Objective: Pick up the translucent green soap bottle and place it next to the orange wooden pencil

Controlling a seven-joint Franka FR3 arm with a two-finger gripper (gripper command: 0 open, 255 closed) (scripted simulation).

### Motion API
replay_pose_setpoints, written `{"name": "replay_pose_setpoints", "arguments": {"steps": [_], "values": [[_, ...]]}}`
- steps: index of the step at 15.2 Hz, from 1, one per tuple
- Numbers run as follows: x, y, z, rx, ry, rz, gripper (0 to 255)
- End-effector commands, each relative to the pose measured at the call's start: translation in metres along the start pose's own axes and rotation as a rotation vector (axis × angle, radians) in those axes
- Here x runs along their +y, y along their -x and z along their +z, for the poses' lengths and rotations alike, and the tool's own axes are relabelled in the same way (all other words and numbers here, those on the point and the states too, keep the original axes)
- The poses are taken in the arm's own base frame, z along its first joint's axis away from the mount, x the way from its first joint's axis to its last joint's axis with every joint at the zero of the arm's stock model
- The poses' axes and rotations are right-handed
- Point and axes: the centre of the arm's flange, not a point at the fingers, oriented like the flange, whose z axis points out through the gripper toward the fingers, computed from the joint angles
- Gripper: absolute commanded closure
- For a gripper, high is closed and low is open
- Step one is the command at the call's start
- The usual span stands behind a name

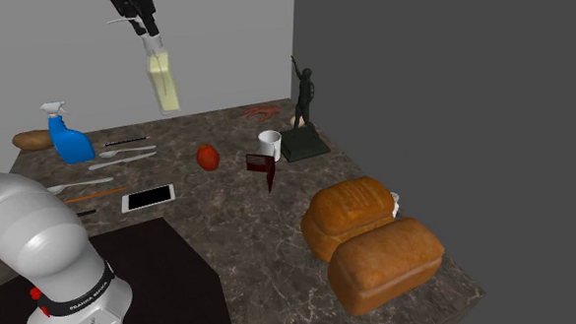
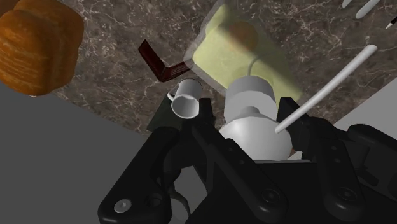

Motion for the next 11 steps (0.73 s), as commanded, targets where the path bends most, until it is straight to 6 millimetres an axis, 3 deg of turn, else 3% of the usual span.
{"name": "replay_pose_setpoints", "arguments": {"steps": [1,11], "values": [[-0.024,0.009,-0.004,0.0,0.0,0.001,255],[-0.143,0.061,-0.031,0.0,0.0,0.001,255]]}}
